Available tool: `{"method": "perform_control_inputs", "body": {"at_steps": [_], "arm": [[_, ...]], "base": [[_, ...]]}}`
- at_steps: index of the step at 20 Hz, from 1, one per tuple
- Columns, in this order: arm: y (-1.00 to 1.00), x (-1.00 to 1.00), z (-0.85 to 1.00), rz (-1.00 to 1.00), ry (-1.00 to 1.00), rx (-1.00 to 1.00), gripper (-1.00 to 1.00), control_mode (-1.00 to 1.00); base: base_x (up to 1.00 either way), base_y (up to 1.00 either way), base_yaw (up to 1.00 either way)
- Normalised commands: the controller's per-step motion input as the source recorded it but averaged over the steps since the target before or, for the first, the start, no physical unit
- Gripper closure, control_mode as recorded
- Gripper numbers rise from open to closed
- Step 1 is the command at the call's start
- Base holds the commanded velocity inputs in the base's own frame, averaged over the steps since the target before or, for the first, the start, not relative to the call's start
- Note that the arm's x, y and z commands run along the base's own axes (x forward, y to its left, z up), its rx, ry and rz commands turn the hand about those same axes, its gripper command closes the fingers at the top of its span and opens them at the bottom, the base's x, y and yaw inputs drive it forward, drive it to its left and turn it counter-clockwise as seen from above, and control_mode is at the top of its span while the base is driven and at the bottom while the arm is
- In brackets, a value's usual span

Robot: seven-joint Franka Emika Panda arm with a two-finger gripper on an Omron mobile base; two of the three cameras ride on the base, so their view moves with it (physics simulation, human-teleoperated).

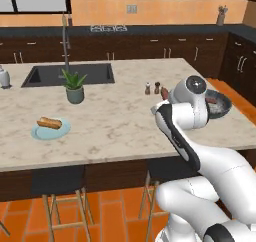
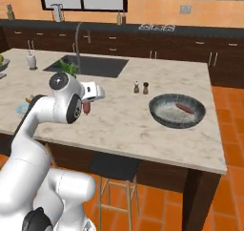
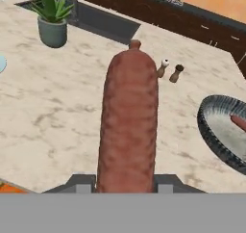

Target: Place one bun and one sausage from the bowl on each plate.

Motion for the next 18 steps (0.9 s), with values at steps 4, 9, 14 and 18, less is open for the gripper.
{"method": "perform_control_inputs", "body": {"at_steps": [4, 9, 14, 18], "arm": [[0.0, 0.0, 0.0, 0.0, 0.0, 0.0, 1.0, 1.0], [0.0, 0.0, 0.0, 0.0, 0.0, 0.0, 1.0, 1.0], [0.0, 0.0, 0.0, 0.0, 0.0, 0.0, 1.0, 1.0], [0.0, 0.0, 0.0, 0.0, 0.0, 0.0, 1.0, 1.0]], "base": [[0.0, 1.0, -0.04], [0.01, 1.0, -0.12], [0.0, 1.0, -0.13], [0.0, 1.0, -0.09]]}}
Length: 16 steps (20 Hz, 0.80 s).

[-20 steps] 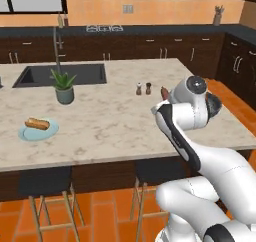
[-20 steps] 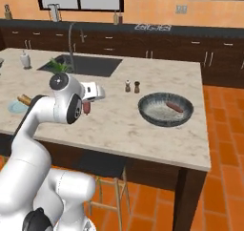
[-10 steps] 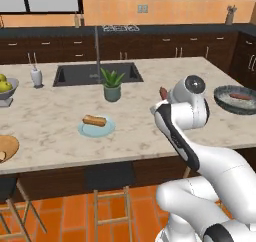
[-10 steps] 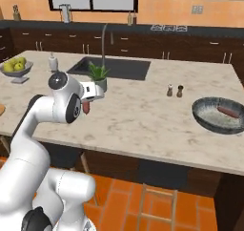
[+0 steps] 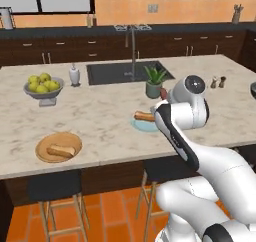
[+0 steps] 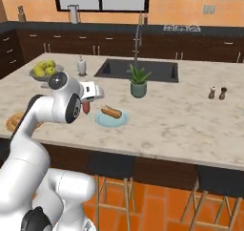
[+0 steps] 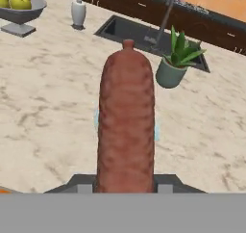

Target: Place one bun and one sausage from the bowl on each plate.

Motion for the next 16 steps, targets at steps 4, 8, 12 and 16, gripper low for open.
{"method": "perform_control_inputs", "body": {"at_steps": [4, 8, 12, 16], "arm": [[0.0, 0.0, 0.0, 0.0, 0.0, 0.0, 1.0, 1.0], [0.0, 0.0, 0.0, 0.0, 0.0, 0.0, 1.0, 1.0], [0.0, 0.0, 0.0, 0.0, 0.0, 0.0, 1.0, 1.0], [0.0, 0.03, -0.01, 0.0, 0.0, 0.0, 1.0, -1.0]], "base": [[0.02, 1.0, -0.06], [0.28, 1.0, -0.11], [0.59, 1.0, -0.15], [0.4, 0.72, -0.1]]}}
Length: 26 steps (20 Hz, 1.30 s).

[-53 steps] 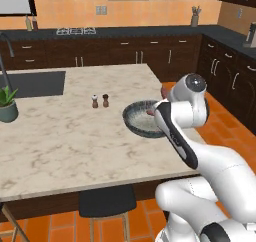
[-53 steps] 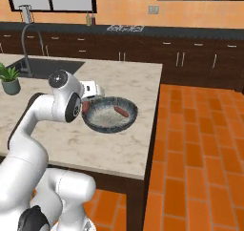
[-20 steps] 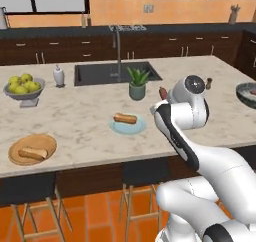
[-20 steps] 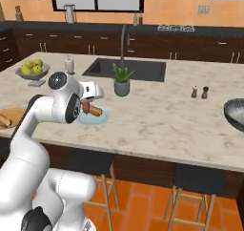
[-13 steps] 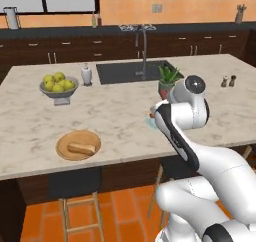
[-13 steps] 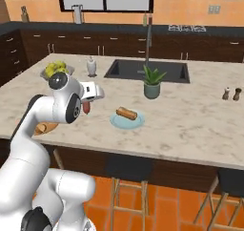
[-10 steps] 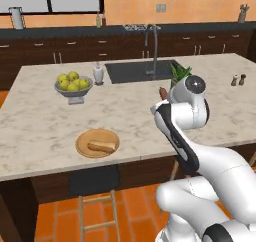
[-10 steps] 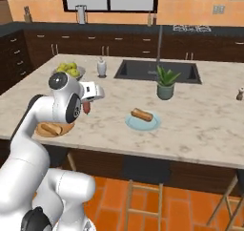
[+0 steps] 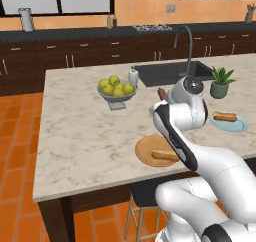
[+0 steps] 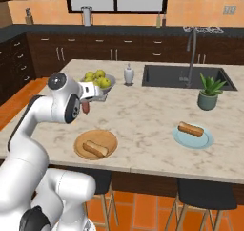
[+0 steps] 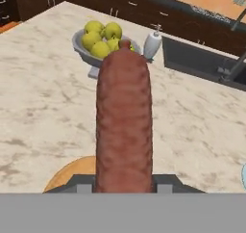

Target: Place one bun and one sausage from the bowl on each plate.

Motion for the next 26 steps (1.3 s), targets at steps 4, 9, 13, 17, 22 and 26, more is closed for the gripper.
{"method": "perform_control_inputs", "body": {"at_steps": [4, 9, 13, 17, 22, 26], "arm": [[0.0, -0.11, -0.46, 0.0, 0.13, -0.06, 1.0, -1.0], [-0.25, 0.38, -0.86, 0.02, 0.47, 0.0, 1.0, -1.0], [-0.22, 0.3, -1.0, 0.22, 0.63, -0.03, 1.0, -1.0], [0.02, 0.16, -0.83, 0.1, 0.26, 0.0, 1.0, -1.0], [0.07, 0.25, -0.62, 0.0, 0.01, 0.0, 1.0, -1.0], [0.04, 0.04, -0.57, 0.0, 0.04, 0.0, 1.0, -1.0]], "base": [[0.0, 0.0, 0.0], [0.0, 0.0, 0.0], [0.0, 0.0, 0.0], [0.0, 0.0, 0.0], [0.0, 0.0, 0.0], [0.0, 0.0, 0.0]]}}
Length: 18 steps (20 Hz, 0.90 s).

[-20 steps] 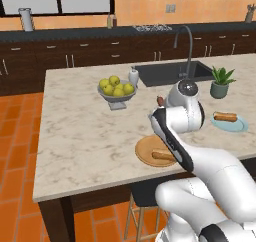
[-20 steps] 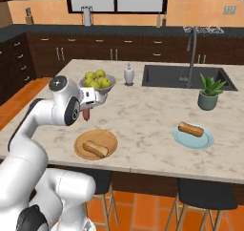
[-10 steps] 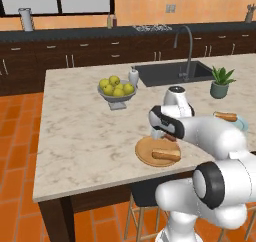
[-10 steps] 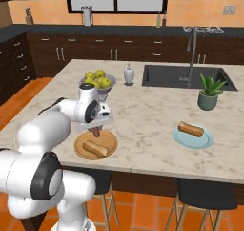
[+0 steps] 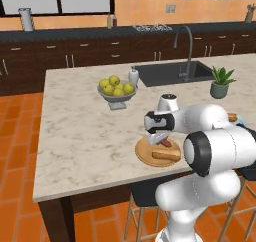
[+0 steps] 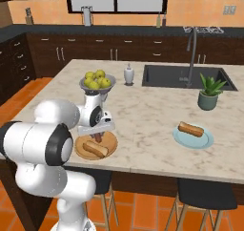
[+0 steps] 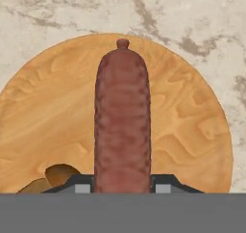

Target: Place one bun and one sausage from the bowl on each plate.

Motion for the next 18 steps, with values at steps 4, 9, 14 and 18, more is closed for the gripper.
{"method": "perform_control_inputs", "body": {"at_steps": [4, 9, 14, 18], "arm": [[0.01, 0.13, -0.49, 0.0, 0.08, 0.0, 1.0, -1.0], [0.06, 0.07, -0.4, 0.01, 0.03, 0.0, 1.0, -1.0], [0.07, 0.0, -0.12, 0.03, 0.03, 0.05, -1.0, -1.0], [0.0, 0.1, 0.28, 0.01, 0.0, 0.18, -1.0, -1.0]], "base": [[0.0, 0.0, 0.0], [0.0, 0.0, 0.0], [0.0, 0.0, 0.0], [0.0, 0.0, 0.0]]}}
